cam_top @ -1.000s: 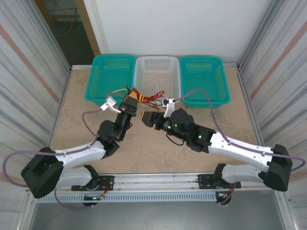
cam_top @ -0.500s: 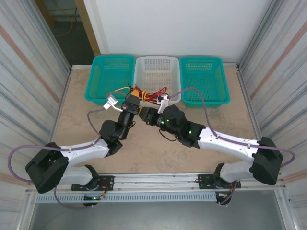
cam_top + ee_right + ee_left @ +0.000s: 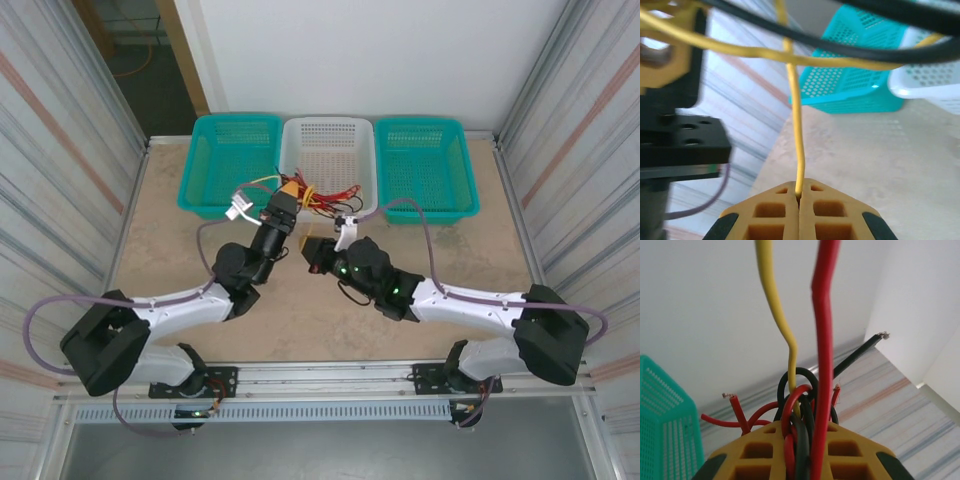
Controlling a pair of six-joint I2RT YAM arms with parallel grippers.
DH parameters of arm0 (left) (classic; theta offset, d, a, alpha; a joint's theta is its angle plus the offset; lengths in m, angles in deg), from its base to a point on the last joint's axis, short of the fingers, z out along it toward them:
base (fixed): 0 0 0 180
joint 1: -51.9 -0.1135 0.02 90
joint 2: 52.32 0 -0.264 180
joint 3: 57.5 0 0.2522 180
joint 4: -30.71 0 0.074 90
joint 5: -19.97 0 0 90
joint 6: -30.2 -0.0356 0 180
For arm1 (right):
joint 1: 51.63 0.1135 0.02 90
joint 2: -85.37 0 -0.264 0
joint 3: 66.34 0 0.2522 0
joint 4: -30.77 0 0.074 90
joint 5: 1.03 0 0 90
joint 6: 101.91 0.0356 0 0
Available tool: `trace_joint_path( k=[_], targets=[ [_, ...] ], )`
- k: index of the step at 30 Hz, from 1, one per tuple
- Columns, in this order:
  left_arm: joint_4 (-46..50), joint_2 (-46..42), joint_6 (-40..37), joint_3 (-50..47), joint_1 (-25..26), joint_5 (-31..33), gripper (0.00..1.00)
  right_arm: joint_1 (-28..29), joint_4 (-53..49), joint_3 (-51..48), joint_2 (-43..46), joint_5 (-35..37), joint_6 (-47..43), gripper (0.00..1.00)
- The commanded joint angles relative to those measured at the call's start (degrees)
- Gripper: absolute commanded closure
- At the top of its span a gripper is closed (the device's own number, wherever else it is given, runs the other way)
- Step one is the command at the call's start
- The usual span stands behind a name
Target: Untangle the cables
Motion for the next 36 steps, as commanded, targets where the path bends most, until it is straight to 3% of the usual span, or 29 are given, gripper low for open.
trace_joint_path(
  k=[1,10,16,18,21,25,28,31,36],
  targets=[
    [-8.0,-0.7,7.6,5.1,-0.1,-9.3,1.00,-3.4,2.1,-6.3,-1.4,-2.8,-0.1,1.00],
    [-5.1,-8.9,9.1,-2.7,-1.8,-16.8,1.00,-19.5,3.3,-11.0,1.3,-5.9,-2.5,1.00],
    [27.8,-30.4,3.9,-10.0,-5.7,-16.1,1.00,-30.4,-7.4,-6.6,8.1,-10.7,-10.6,1.00],
    [40.8,-36.6,0.0,-8.6,-7.3,-17.2,1.00,-31.3,-12.9,-1.8,9.0,-13.6,-15.4,1.00],
    [56.6,-43.3,-5.7,-6.4,-7.3,-12.4,1.00,-28.7,-22.6,6.9,10.3,-13.6,-23.6,1.00],
    [63.9,-45.6,-6.2,-6.4,-9.1,-6.7,1.00,-20.4,-30.8,14.7,13.0,-9.2,-32.4,1.00],
    [67.0,-45.6,-4.9,-5.9,-12.0,-3.5,1.00,-15.2,-35.9,17.5,15.3,0.0,-36.2,1.00],
    [73.1,-47.7,-1.9,-5.1,-17.5,-2.6,1.00,-18.5,-38.6,16.3,20.4,5.4,-34.9,1.00],
    [80.4,-49.1,0.2,-3.5,-26.2,-8.5,1.00,-32.9,-42.6,14.4,29.2,3.2,-29.0,1.00]
  ],
)
